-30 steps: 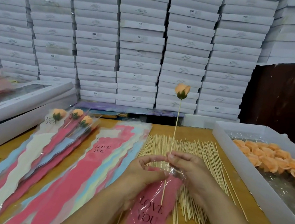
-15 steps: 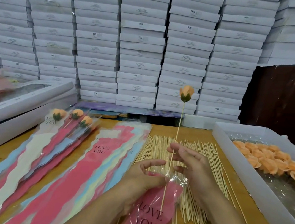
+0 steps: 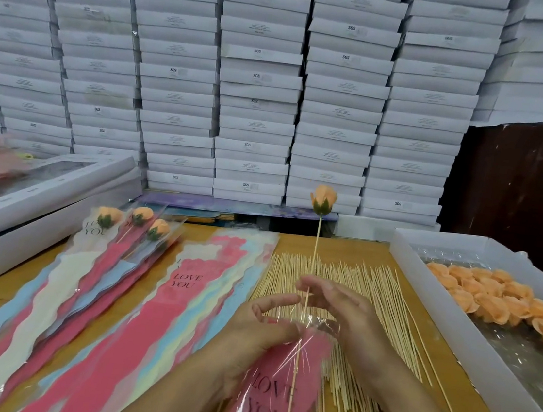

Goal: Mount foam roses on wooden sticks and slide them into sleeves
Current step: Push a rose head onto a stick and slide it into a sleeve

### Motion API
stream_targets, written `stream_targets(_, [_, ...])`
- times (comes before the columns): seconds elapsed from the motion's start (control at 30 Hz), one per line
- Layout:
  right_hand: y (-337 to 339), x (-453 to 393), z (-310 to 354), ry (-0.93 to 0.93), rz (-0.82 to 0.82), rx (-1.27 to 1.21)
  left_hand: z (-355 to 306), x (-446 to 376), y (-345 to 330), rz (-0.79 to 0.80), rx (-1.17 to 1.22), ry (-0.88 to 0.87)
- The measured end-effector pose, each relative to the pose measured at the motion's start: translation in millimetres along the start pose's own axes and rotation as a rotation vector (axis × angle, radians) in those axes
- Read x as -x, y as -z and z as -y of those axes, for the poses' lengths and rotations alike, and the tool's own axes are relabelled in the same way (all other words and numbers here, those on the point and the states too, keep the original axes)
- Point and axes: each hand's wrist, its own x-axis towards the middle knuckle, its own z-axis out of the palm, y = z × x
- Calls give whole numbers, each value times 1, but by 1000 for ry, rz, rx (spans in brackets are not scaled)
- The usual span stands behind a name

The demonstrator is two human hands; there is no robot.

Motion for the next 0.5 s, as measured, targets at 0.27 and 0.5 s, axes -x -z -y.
stream_targets(0.27, [4,0,2,29,-69,-53,4,-2,0,28,-3,24])
stream_targets(0.5, [5,1,-1,-18,-43,-24,2,-1,3,16,17,14])
